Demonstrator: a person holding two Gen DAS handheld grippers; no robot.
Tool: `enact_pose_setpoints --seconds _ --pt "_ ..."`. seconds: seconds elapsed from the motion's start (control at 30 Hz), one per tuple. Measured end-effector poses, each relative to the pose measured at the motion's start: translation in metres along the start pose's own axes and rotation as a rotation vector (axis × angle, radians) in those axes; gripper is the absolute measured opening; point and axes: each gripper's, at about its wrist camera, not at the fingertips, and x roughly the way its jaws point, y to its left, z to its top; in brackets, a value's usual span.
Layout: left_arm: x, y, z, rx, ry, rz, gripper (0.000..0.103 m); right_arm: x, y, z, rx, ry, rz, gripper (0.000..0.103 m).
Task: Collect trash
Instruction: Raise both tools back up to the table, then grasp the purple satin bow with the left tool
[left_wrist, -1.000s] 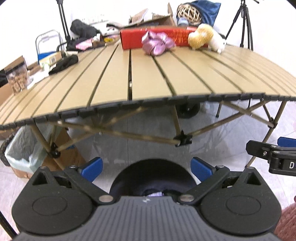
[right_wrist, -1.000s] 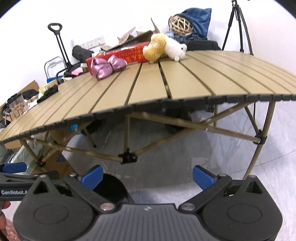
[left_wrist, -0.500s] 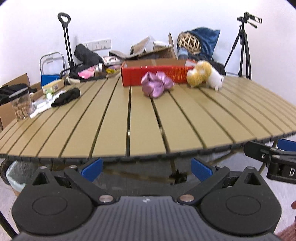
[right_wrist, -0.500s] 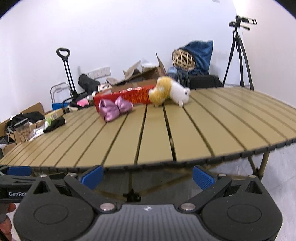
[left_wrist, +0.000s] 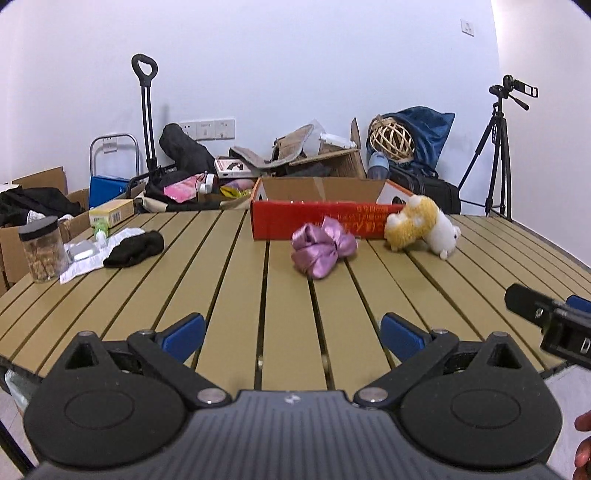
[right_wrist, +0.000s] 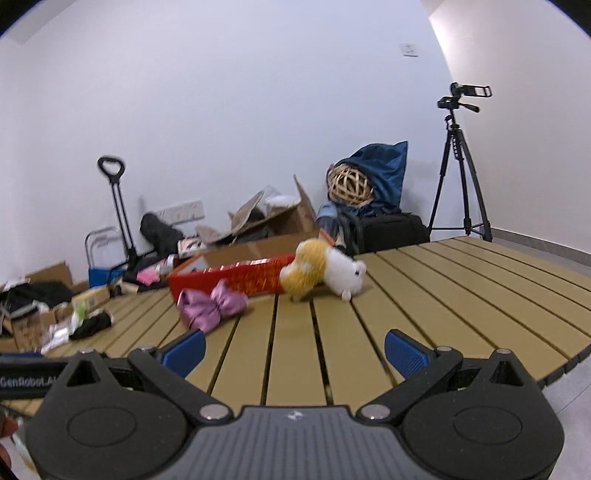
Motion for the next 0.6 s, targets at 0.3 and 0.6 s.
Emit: enact_pose_setpoints --seconds 0.3,0.6 --pt "0.024 0.0 0.016 -0.018 -0.02 0.013 0.103 0.03 -0.009 0.013 0.049 -0.04 -0.041 0.103" --pt "0.051 -0.005 0.028 -0.003 -0.035 -0.028 0.103 0.055 -0.016 0.019 0.026 -0.047 -0.047 0.103"
